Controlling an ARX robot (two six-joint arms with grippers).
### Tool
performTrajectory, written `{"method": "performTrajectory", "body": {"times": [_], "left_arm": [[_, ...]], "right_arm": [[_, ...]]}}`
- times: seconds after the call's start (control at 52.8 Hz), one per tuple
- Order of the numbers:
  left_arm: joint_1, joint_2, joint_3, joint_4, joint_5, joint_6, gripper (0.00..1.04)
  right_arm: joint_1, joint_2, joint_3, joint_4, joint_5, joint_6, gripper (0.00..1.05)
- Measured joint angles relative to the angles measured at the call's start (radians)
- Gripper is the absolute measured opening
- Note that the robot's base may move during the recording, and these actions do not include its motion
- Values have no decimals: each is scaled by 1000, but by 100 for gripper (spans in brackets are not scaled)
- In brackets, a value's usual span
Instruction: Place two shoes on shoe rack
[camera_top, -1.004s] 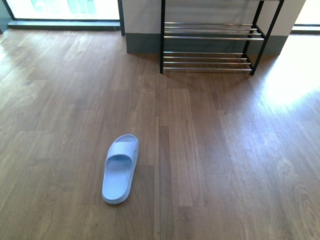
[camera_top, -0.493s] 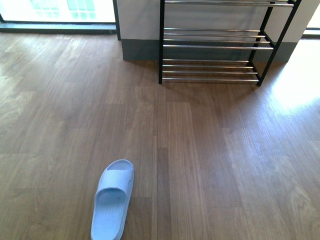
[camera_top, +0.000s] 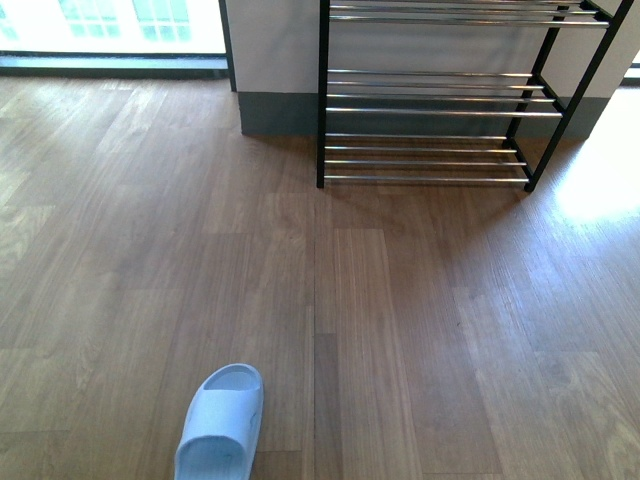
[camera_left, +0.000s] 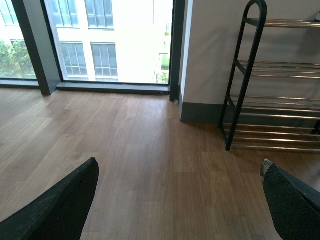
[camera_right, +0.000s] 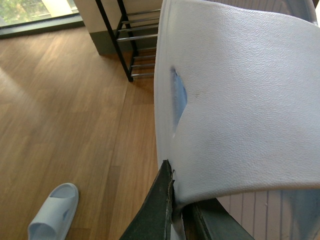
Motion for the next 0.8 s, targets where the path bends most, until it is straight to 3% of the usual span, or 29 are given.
{"method": "performTrajectory", "body": {"times": [0.227, 0.322, 0.379, 0.587, 0.796], "left_arm": [[0, 0, 0, 0, -2, 0, 95], [-53, 104, 53, -120, -209, -105, 95], [-39, 209, 68, -102, -249, -141, 95], [83, 743, 100, 264, -44, -100, 95], [93, 1371, 207, 662, 58, 27, 95]], "right_arm": [[0, 0, 0, 0, 0, 0, 1], [0, 0, 0, 0, 0, 0, 1], [0, 0, 0, 0, 0, 0, 1], [0, 0, 0, 0, -1, 0, 1], [0, 0, 0, 0, 0, 0, 1]]}}
